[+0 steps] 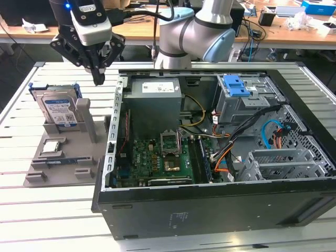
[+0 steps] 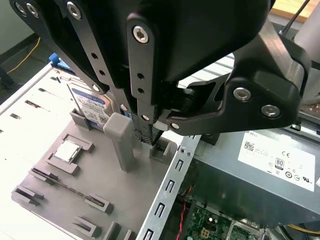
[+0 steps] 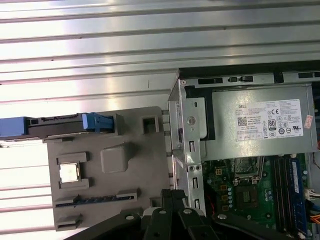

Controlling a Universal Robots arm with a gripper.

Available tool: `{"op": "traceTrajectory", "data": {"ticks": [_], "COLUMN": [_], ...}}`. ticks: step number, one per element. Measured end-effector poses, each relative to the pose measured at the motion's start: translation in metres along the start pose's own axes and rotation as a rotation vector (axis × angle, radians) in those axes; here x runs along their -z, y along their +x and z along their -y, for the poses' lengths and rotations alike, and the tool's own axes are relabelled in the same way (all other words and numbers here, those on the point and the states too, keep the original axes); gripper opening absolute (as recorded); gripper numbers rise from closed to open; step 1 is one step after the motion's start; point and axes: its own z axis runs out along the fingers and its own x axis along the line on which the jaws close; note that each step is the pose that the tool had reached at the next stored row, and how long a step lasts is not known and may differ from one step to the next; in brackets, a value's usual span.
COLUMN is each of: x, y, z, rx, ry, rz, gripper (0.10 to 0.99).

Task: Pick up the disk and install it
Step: 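Reach for the disk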

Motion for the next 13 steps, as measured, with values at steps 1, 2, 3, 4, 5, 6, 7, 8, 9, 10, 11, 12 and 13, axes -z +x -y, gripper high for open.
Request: {"op": "traceTrajectory", "data": {"ticks": [1,2,3,4,5,6,7,8,9,10,11,12,13], "x": [0.0,0.0001,0.0001,0.0002,0.0002,0.0003,0.0003,0.0003,0.0003,0.0004,0.0004,0.0005,0.0005], "y": [0.0017,0.0032,0.0049,0.0064,0.0087,0.0098,0.0108,0.0122,0.0132,0.015,0.0171,0.0185,0.0198], "z": [0.0001,0.0002,0.0004,0.0004,0.0006,0.0007,0.0008,0.0009,0.001,0.0011,0.0013,0.0014,0.0015], "rx": [0.0,0.0,0.0,0.0,0.0,0.0,0.0,0.0,0.0,0.0,0.0,0.0,0.0], "ry": [0.0,0.0,0.0,0.0,0.0,0.0,0.0,0.0,0.0,0.0,0.0,0.0,0.0], "rz": [0.0,0.0001,0.0001,0.0,0.0,0.0,0.0,0.0001,0.0001,0.0001,0.0,0.0,0.0], "gripper": [0.102,0.102,0.102,0.102,0.102,0.102,0.102,0.102,0.102,0.102,0.102,0.102,0.102]}}
